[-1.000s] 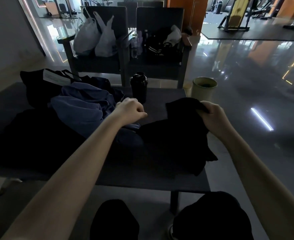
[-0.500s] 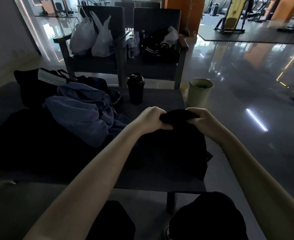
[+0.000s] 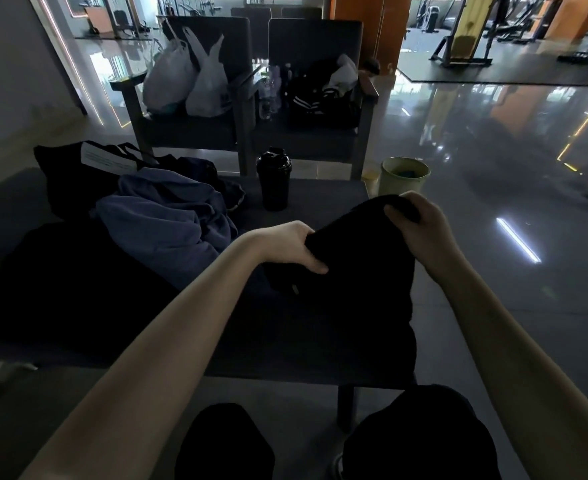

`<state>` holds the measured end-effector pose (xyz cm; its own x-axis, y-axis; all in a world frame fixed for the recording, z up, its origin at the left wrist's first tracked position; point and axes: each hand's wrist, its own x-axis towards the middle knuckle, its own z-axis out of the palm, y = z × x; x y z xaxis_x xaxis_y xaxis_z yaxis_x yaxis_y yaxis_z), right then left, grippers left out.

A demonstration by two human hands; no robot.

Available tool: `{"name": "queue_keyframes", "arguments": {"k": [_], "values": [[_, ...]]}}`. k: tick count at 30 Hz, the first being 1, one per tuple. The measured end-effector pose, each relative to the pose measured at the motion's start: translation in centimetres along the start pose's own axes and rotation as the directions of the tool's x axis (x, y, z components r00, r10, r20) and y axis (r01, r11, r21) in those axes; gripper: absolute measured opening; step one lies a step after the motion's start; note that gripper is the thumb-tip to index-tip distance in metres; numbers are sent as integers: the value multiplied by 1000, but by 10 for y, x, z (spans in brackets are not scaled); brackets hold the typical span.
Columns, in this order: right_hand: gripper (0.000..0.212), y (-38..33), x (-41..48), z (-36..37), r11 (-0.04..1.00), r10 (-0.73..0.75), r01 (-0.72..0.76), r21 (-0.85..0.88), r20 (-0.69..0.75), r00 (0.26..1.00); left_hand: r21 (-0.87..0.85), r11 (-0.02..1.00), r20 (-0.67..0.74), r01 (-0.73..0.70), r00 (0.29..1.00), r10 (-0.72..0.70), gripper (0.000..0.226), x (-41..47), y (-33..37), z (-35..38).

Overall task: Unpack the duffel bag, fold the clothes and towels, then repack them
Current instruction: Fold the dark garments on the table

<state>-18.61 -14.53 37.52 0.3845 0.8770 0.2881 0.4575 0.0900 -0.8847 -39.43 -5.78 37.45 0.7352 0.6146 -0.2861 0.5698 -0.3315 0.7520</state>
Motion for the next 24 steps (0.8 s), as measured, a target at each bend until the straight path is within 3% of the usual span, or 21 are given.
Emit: {"name": "queue_keyframes", "arguments": {"k": [2, 3, 5, 7, 10, 12, 14, 16, 17, 18, 19, 20, 21, 22, 24], "values": [[5, 0, 1, -5, 995, 35, -31, 97, -39, 999, -66, 997, -53, -38, 998, 34, 8, 0, -8, -3], [7, 0, 0, -8, 990, 62, -57, 131, -31, 998, -209, 975, -127, -78, 991, 52, 7, -1, -11, -5], [9, 3, -2, -11, 986, 97, -96, 135, -2, 995, -520, 835, -241, -182, 969, 61, 9, -1, -15, -10], [12, 4, -3, -9, 985, 103, -102, 136, -4, 995, -599, 774, -247, -204, 967, 64, 10, -5, -13, -12], [17, 0, -4, -9, 969, 125, -114, 221, -36, 991, -328, 942, -147, -69, 989, 21, 14, -13, -6, -16], [19, -2, -5, -8, 954, 145, -138, 268, -5, 989, -197, 980, -129, 4, 991, -30, 13, -12, -8, -17], [21, -6, -11, 0, 920, 157, -157, 359, 30, 987, 11, 994, -294, 110, 950, -102, 23, -3, -14, -12], [21, -10, -18, 14, 899, 149, -152, 410, 41, 988, 228, 896, -514, 381, 829, -221, 49, 4, -13, 1], [20, -12, -21, 22, 909, 129, -136, 393, 46, 991, 213, 861, -564, 461, 778, -277, 60, 3, -11, 8], [19, -13, -24, 29, 929, 96, -110, 354, 58, 994, 102, 882, -534, 459, 774, -341, 66, 3, -10, 13], [20, -13, -26, 36, 951, 51, -73, 300, 82, 995, -139, 912, -426, 386, 808, -406, 71, 3, -10, 18], [22, -12, -29, 43, 974, 4, -33, 226, 126, 992, -440, 843, -241, 309, 864, -443, 76, 1, -7, 23], [24, -10, -32, 49, 991, -32, 6, 132, 196, 980, -649, 712, -73, 268, 910, -409, 79, -2, -6, 27], [25, -9, -36, 54, 998, -53, 46, 34, 286, 957, -752, 618, 7, 229, 940, -340, 79, -4, -7, 29], [36, -9, -44, 61, 986, -61, 128, -106, 486, 872, -798, 580, 4, 165, 963, -270, 63, -7, -9, 29]]}}
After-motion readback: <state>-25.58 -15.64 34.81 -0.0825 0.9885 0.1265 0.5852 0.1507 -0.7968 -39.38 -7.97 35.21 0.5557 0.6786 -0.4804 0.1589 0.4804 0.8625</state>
